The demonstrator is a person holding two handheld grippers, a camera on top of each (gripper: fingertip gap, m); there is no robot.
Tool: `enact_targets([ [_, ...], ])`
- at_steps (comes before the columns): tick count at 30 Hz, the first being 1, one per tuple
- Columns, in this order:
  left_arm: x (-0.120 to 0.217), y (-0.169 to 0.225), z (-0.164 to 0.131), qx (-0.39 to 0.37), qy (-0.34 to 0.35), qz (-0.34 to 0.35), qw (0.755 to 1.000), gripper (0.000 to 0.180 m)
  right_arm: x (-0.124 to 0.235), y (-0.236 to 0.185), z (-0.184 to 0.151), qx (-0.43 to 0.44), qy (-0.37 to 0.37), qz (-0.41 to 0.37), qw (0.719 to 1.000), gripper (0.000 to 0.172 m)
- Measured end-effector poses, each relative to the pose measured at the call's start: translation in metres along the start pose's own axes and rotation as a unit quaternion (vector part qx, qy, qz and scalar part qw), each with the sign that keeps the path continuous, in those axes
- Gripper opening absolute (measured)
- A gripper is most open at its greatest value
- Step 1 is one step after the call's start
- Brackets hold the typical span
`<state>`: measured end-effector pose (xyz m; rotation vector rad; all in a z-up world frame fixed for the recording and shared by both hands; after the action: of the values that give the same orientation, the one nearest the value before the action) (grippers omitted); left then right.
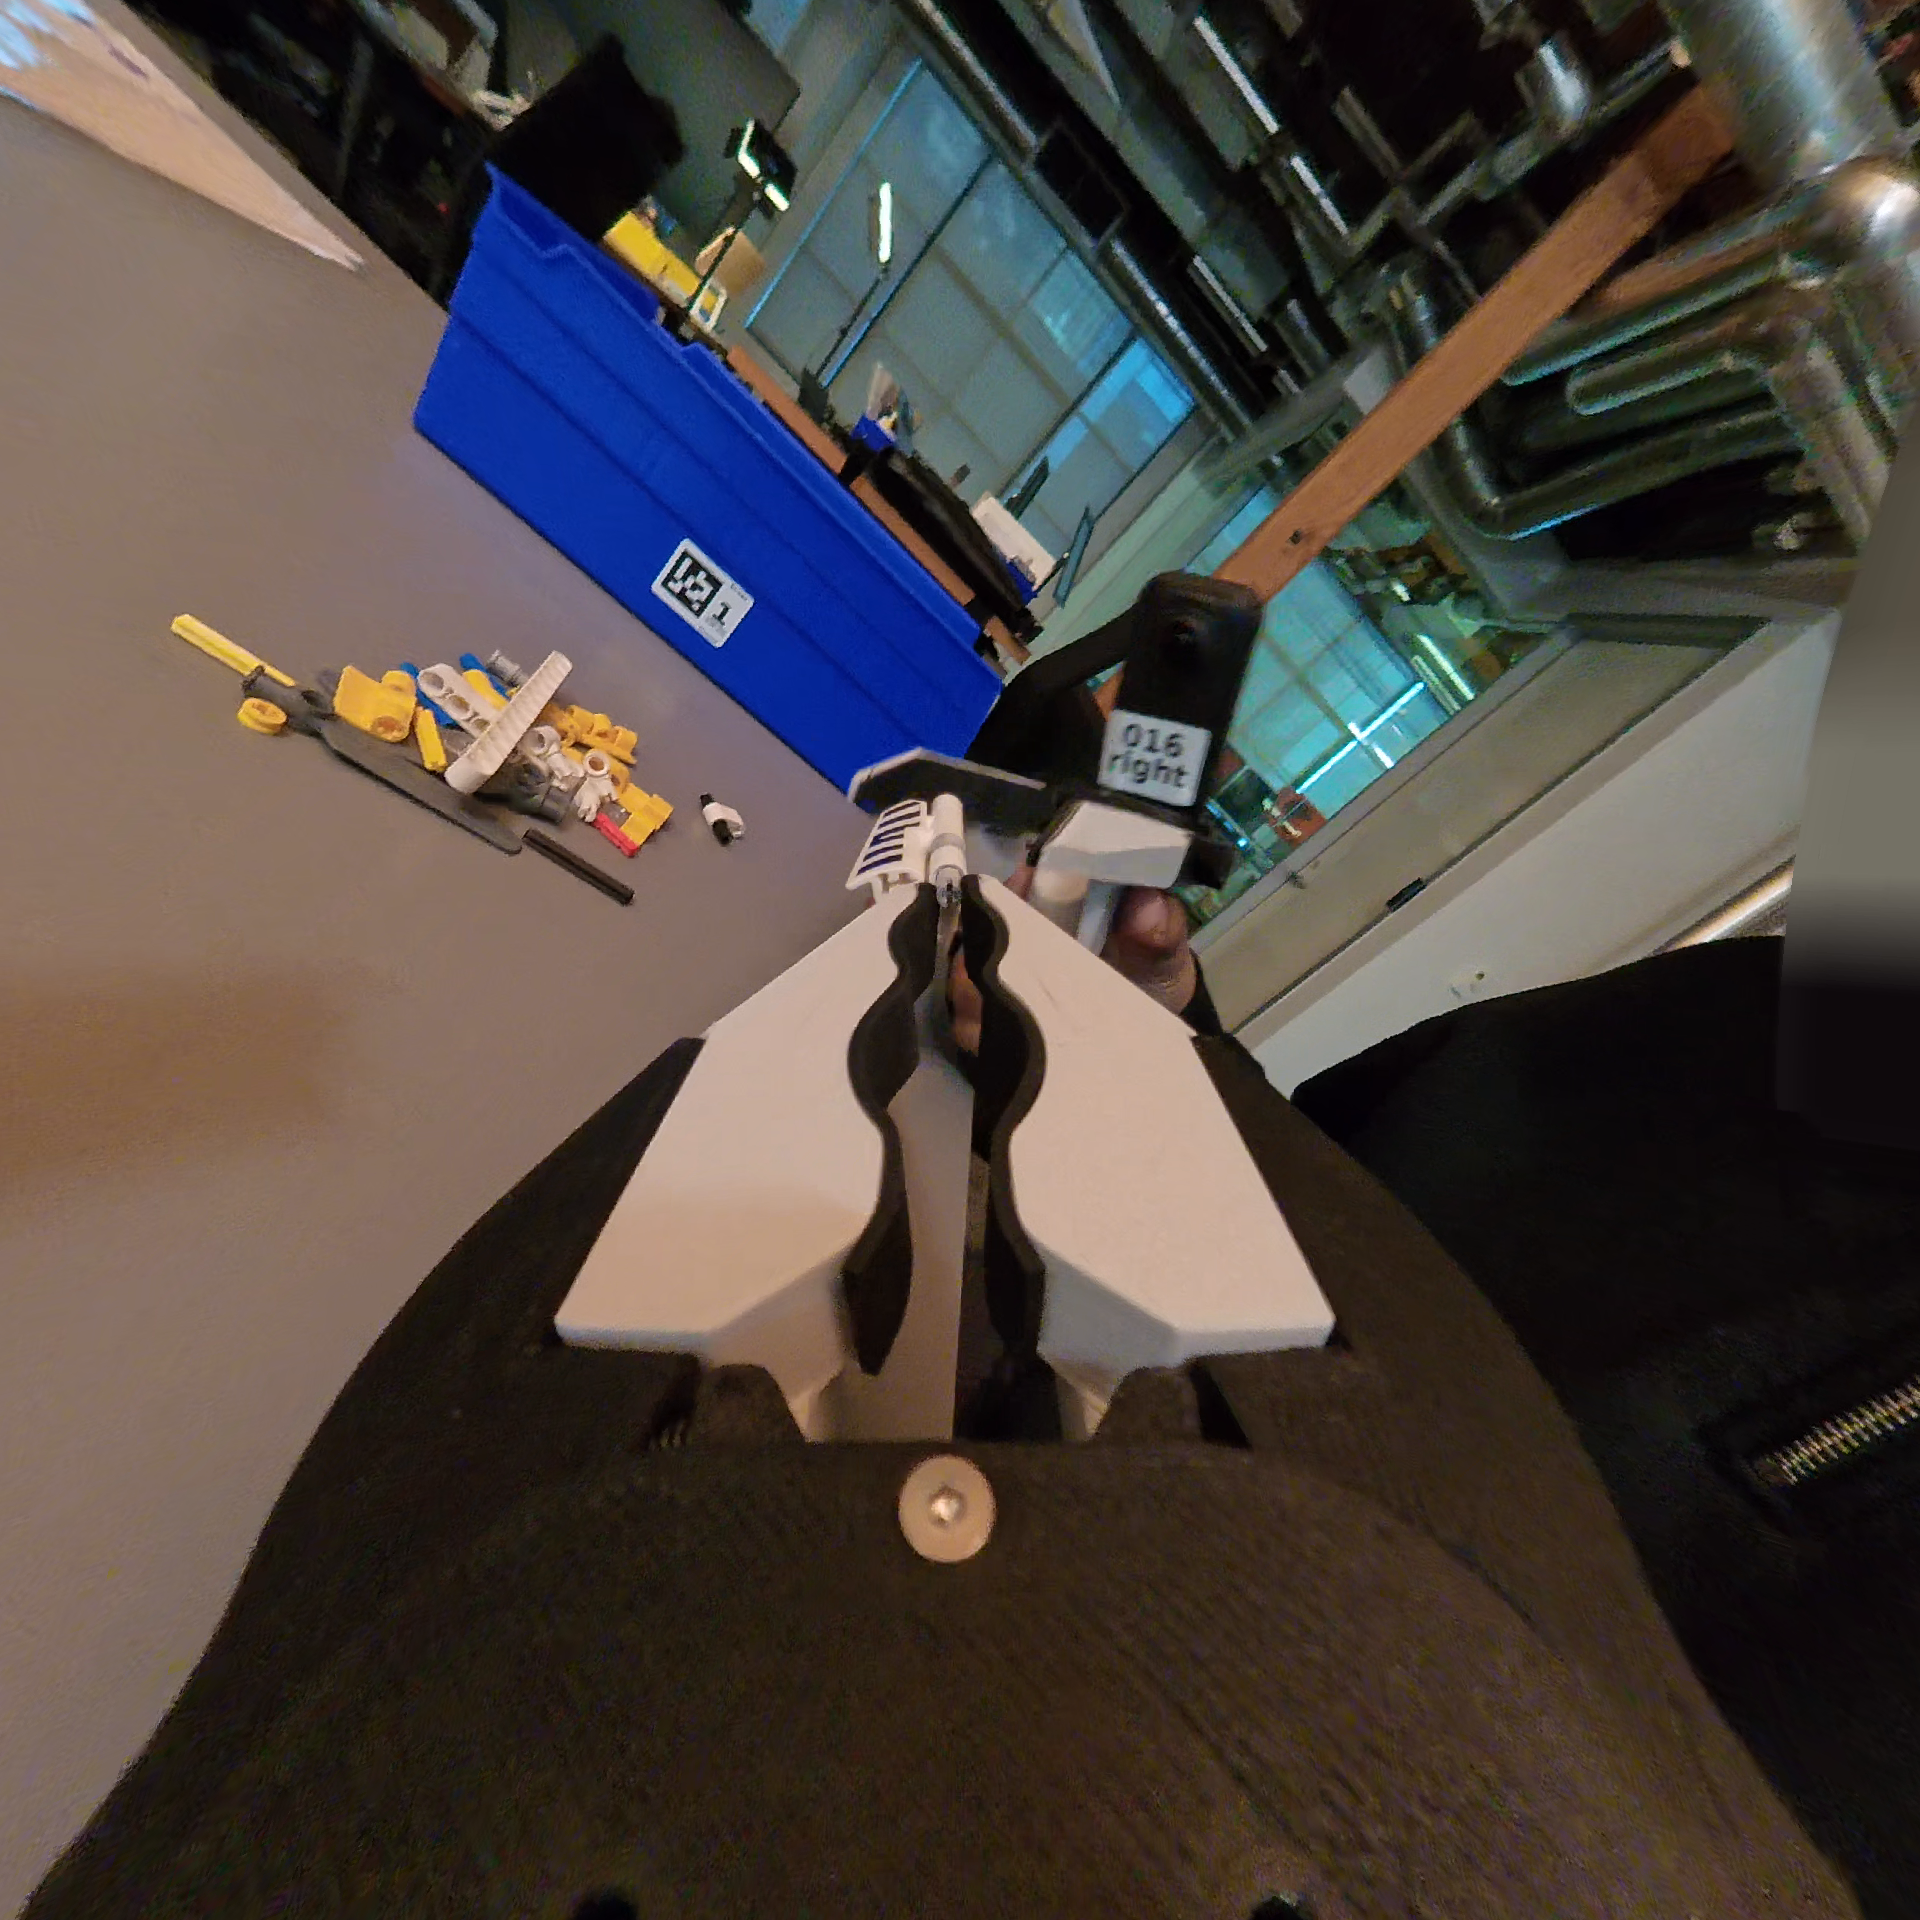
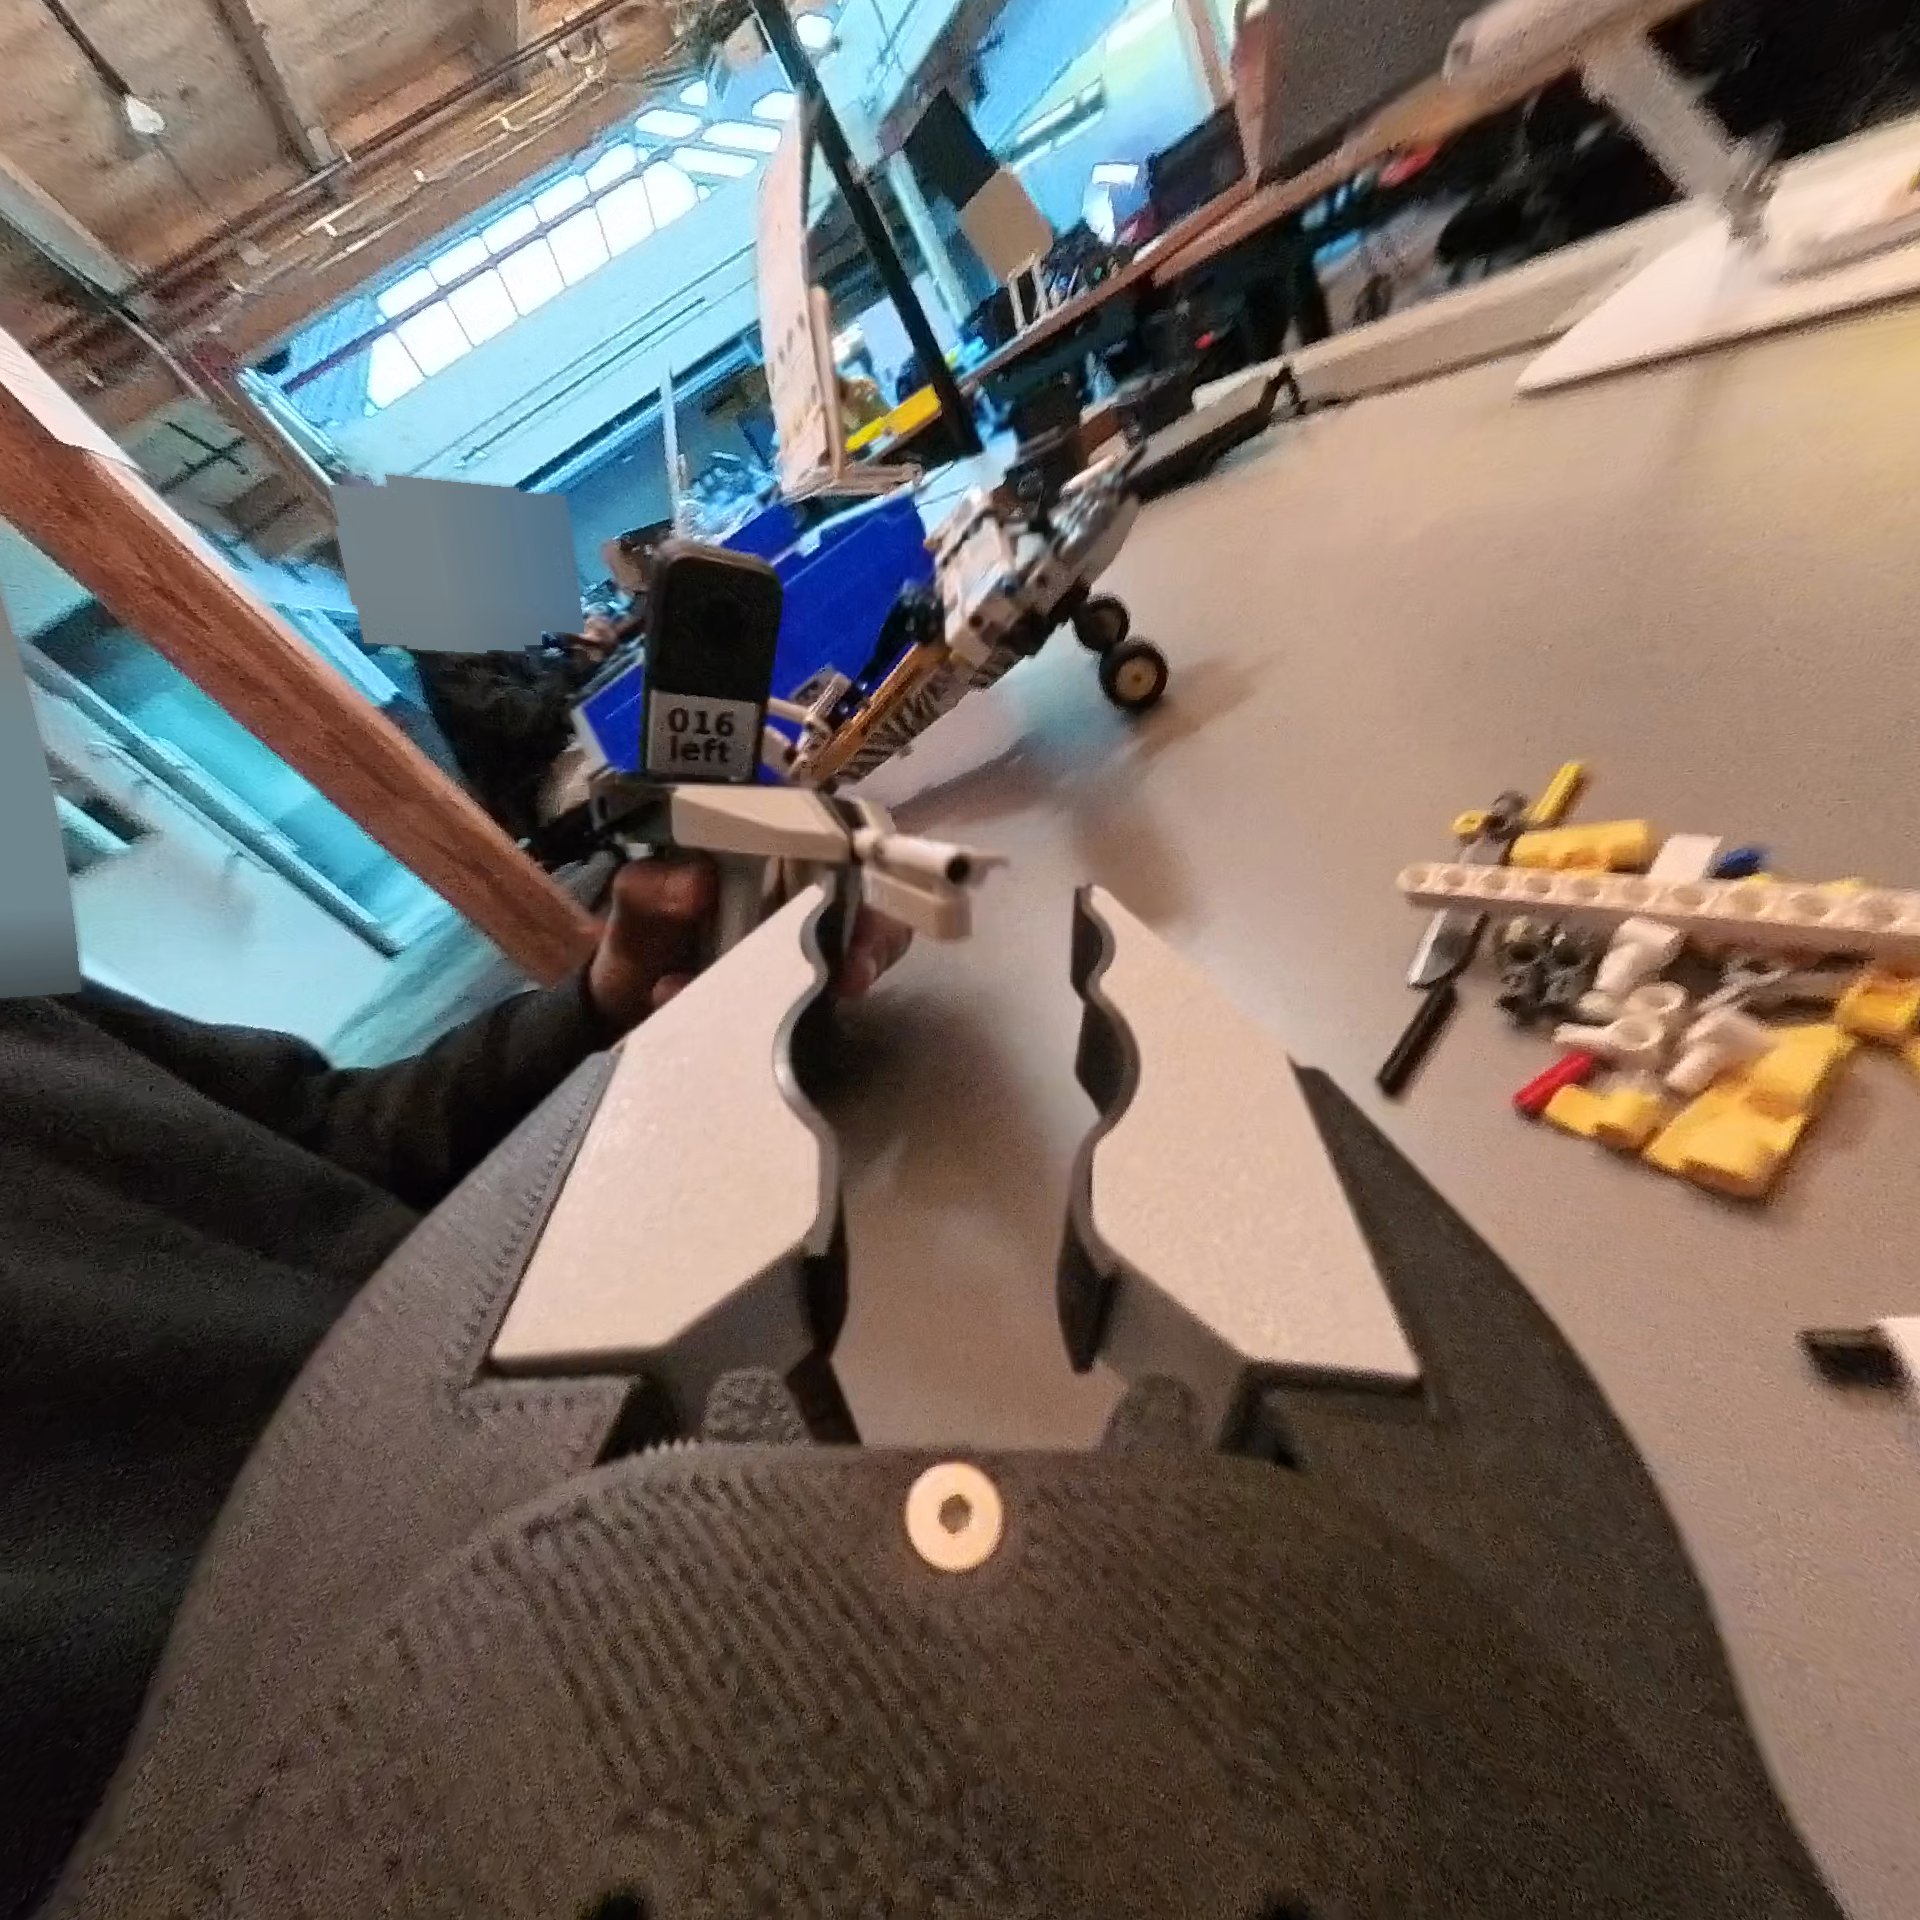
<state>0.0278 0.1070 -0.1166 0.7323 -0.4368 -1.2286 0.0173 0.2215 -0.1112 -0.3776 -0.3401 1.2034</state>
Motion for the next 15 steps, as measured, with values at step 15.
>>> enact_targets([
  [15, -0.0014, 0.0072, -0.0001, -0.012, 0.010, -0.030, 0.999, 0.000, -0.0086, -0.0047, -0.0004, -0.107, 0.044, 0.093, 0.989, 0.015],
])
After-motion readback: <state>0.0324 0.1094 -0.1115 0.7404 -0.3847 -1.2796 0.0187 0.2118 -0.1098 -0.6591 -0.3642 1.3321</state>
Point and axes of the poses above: each gripper's, where its closed fingertips meet, x back along the fingers, z out of its top, y = z × x across the jaws, the point moved 5 cm from there along x, back along the fingers, and after that the axes turned 2 degrees about x, right-handed, at the moved point
